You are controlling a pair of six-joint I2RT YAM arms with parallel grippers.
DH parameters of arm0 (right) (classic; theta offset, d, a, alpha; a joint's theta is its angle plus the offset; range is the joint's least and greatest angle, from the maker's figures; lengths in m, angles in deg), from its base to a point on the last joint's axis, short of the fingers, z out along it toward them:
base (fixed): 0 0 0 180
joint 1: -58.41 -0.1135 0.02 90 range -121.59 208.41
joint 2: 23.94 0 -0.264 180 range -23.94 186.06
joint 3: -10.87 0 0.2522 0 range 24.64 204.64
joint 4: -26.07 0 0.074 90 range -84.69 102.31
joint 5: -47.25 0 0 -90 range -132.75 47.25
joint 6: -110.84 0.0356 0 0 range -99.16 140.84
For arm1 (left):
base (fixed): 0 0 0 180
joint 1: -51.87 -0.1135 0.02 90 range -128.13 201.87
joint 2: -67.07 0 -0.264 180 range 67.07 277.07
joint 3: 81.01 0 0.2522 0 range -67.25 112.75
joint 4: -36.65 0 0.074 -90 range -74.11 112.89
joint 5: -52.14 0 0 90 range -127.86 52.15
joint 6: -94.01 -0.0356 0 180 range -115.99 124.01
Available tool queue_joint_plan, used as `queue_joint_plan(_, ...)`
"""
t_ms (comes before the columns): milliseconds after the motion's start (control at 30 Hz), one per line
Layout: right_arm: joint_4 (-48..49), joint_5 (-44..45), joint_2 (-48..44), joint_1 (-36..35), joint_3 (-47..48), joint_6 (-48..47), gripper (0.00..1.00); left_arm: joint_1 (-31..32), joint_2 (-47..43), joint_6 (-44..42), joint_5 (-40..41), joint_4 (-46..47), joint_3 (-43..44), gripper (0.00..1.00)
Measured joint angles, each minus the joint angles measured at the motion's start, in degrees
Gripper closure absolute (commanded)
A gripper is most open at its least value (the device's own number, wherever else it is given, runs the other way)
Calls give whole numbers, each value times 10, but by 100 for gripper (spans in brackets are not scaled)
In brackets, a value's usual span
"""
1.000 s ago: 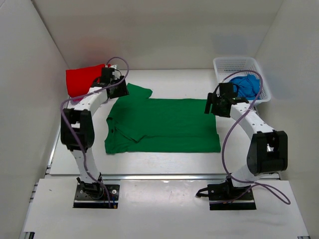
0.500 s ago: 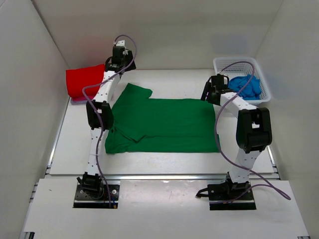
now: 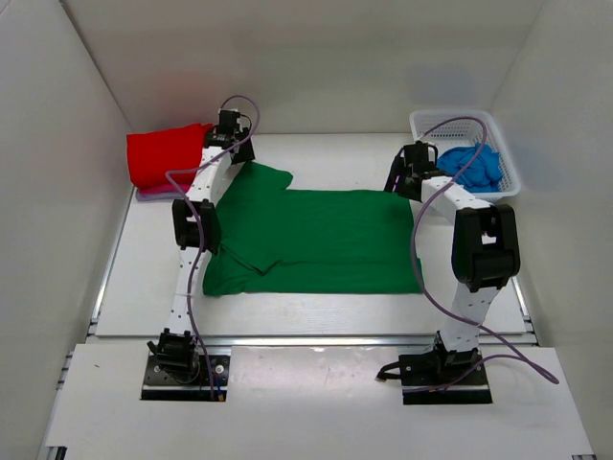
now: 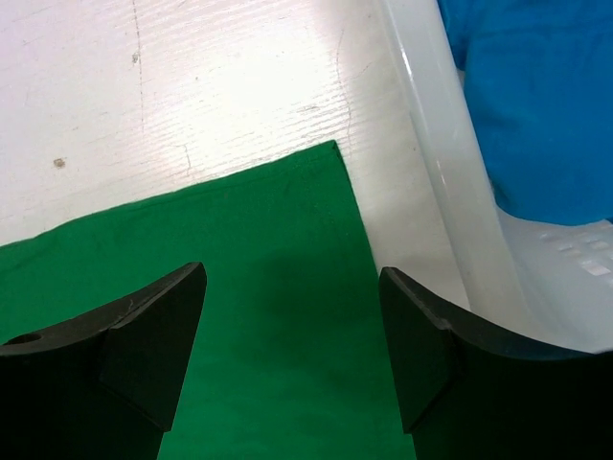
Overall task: Fold and stack the t-shirts
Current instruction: Grap the side of the flattened tshirt furthest away from the robot with both arms
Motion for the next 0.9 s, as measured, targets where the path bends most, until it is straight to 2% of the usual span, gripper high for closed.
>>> queue_joint_plan(233,6,-2,0,2,-11,2,30,8,0,-10,2,-18,1,47)
queue_joint_plan(400,2,-5,4,2,-9,2,28,12,0,-17,1,-21,1,50)
queue_joint_plan(467,2,-5,15,2,-1,2,28,14,0,-18,0,-21,1,72)
queue_joint_plan(500,1,-5,22,2,5,2,28,15,0,-20,-2,-22,1,88)
queue_joint_plan(533,-2,-5,33,2,14,2,27,15,0,-21,-4,-23,1,98)
queue_joint_plan(900,-103,55,179,-13,208,34,33,14,0,-28,-20,-30,1,100)
